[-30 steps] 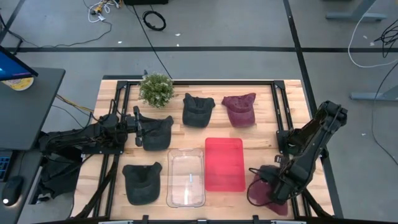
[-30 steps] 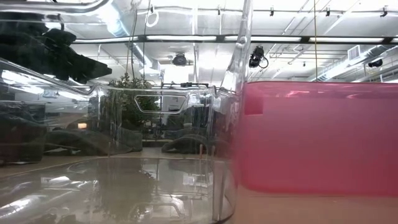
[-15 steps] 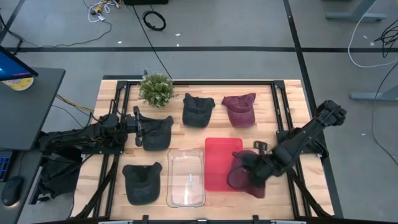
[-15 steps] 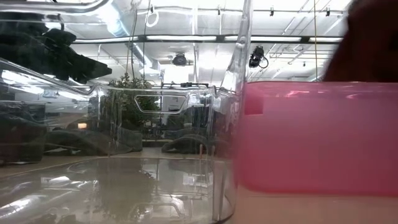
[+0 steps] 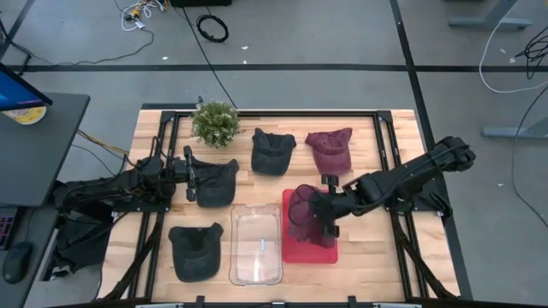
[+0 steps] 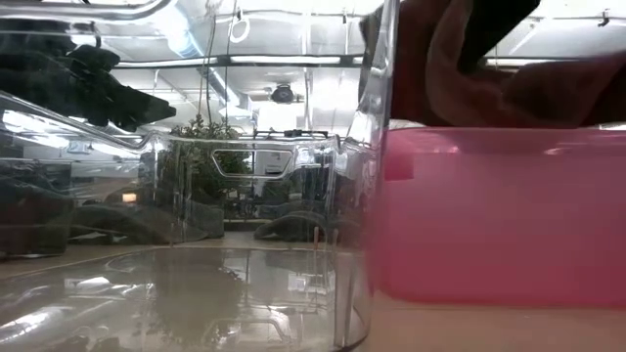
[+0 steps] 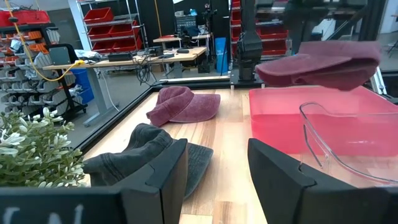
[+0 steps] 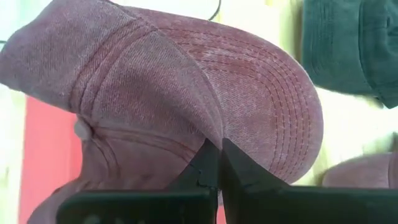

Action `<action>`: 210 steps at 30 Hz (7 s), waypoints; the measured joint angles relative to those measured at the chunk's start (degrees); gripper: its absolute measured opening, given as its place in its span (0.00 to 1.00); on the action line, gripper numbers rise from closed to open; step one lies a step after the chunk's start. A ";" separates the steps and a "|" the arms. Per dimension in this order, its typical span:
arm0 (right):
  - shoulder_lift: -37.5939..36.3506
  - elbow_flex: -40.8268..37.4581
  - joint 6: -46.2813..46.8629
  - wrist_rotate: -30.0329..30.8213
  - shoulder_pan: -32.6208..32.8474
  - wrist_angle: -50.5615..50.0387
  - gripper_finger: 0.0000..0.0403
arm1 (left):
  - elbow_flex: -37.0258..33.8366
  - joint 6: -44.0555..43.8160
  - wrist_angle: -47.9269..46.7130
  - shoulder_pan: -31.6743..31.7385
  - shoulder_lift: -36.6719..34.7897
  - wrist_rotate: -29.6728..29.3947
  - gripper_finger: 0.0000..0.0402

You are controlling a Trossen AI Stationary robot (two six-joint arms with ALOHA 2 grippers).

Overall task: Pick & Place hat
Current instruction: Put the bottom red cap into the red bin, then put the red cap into the red bin

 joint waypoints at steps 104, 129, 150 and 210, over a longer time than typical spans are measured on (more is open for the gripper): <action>-5.07 -25.69 -42.43 -10.81 -54.53 17.11 0.37 | 0.00 0.00 0.02 -0.01 0.00 -0.01 0.43; -4.98 -25.74 -41.66 -14.66 -58.23 11.90 0.04 | 0.00 -0.02 0.02 0.00 0.00 -0.01 0.43; -19.65 -23.62 -14.00 -6.51 -34.68 6.34 0.01 | 0.00 -0.02 0.02 -0.01 0.00 -0.01 0.43; 15.06 1.96 18.66 -1.40 4.92 7.38 0.01 | 0.00 -0.02 0.00 0.01 0.00 -0.01 0.43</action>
